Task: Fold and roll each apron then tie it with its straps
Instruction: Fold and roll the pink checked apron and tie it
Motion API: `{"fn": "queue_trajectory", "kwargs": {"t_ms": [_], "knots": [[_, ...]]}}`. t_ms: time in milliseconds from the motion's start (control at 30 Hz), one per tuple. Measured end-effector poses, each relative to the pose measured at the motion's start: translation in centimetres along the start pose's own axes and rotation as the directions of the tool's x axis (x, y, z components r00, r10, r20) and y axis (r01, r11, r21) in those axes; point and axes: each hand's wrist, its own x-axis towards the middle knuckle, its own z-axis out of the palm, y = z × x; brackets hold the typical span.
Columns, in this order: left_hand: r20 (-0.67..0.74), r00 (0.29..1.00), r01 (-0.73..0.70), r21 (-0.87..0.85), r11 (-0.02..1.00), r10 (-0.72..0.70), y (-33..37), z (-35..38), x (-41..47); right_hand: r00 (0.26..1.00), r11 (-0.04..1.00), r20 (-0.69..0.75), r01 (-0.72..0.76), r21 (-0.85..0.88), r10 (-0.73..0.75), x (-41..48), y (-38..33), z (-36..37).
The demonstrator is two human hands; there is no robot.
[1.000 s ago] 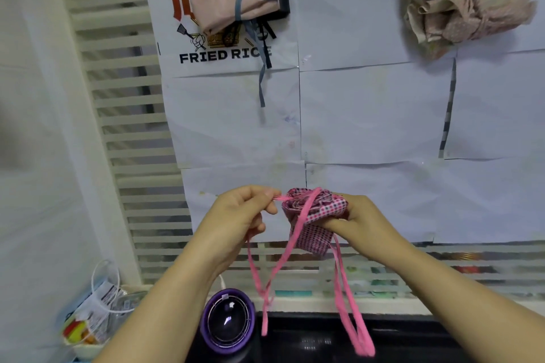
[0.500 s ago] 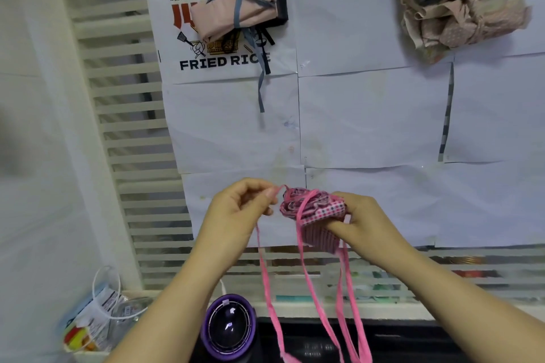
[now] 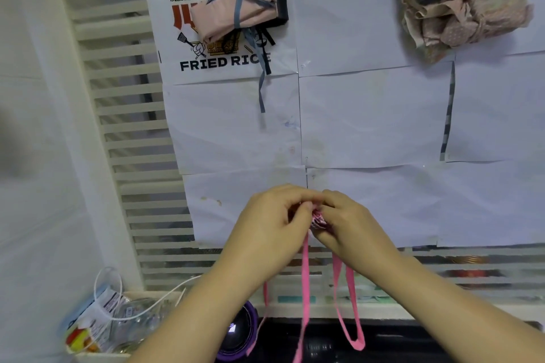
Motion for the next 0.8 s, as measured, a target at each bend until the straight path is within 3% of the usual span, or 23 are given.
{"fn": "queue_trajectory", "kwargs": {"t_ms": [100, 167, 300, 367, 433, 533, 600, 800], "knots": [[-0.014, 0.982, -0.171, 0.347, 0.922, 0.188, -0.8, 0.3, -0.6, 0.998, 0.991, 0.000, -0.070, 0.116, 0.070, 0.2, -0.1, 0.1], [-0.024, 0.946, -0.273, 0.481, 0.833, 0.324, -1.5, 0.7, -1.0, 0.991, 0.970, 0.006, -0.130, 0.204, 0.131, 0.2, 0.1, 0.2], [-0.006, 0.823, -0.459, 0.582, 0.672, 0.567, -2.6, 1.7, -1.7, 0.983, 0.927, -0.026, -0.165, 0.338, 0.184, 0.4, -0.1, 0.0], [-0.010, 0.774, -0.520, 0.561, 0.644, 0.633, -3.0, 1.9, -2.0, 0.981, 0.921, -0.040, -0.163, 0.353, 0.189, 0.6, -0.1, -0.2], [-0.121, 0.805, -0.464, 0.482, 0.743, 0.581, -3.5, 1.9, -2.0, 0.981, 0.919, -0.047, -0.157, 0.362, 0.186, 0.7, -0.1, -0.3], [-0.308, 0.926, -0.150, 0.236, 0.960, 0.220, -3.8, 1.3, -1.5, 0.977, 0.908, -0.050, -0.173, 0.381, 0.207, 0.8, -0.1, -0.3], [-0.270, 0.961, -0.030, 0.086, 0.996, 0.052, -3.9, 1.1, -1.1, 0.978, 0.903, -0.054, -0.165, 0.397, 0.202, 0.9, -0.3, -0.3], [-0.157, 0.987, 0.026, 0.022, 0.999, -0.022, -3.1, -0.1, 0.4, 0.989, 0.924, -0.006, -0.136, 0.357, 0.148, 0.5, -0.1, -0.3]]}}
